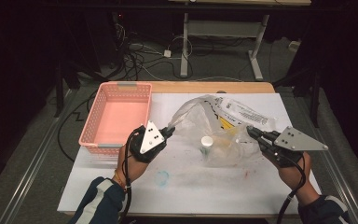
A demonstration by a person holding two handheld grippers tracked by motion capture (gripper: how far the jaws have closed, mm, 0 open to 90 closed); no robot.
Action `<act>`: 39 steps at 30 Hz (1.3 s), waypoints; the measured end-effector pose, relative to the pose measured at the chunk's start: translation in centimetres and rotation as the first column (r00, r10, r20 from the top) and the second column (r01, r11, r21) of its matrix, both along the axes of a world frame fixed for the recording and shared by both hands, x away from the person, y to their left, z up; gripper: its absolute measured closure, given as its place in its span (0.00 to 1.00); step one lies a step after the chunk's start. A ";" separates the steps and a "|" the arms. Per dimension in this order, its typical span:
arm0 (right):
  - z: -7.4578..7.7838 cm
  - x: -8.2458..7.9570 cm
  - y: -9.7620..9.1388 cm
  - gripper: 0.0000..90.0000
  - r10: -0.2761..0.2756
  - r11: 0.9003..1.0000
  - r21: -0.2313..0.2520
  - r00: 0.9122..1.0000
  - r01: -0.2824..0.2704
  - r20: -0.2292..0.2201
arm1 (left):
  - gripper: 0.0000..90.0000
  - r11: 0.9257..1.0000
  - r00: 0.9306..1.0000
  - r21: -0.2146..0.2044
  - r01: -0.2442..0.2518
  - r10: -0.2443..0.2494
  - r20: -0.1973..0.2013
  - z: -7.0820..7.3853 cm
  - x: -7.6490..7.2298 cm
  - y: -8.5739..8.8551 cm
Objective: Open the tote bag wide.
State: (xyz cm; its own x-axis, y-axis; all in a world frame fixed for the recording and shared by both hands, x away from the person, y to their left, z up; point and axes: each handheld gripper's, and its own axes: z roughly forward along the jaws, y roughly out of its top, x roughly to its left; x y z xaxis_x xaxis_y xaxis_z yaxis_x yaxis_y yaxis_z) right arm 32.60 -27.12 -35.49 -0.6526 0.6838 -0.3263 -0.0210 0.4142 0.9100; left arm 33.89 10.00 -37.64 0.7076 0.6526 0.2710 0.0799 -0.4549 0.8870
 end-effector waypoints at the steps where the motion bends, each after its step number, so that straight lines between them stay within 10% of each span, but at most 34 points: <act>1: -0.1 0.3 0.0 1.00 -0.006 1.000 0.004 1.000 0.006 -0.003 | 0.95 1.000 1.000 -0.005 0.003 -0.003 0.002 -0.1 0.2 -0.3; 39: 1.0 5.7 0.2 1.00 -0.106 0.987 0.120 0.994 0.108 -0.021 | 0.95 0.987 0.999 -0.163 0.010 -0.003 0.044 0.9 3.5 -2.9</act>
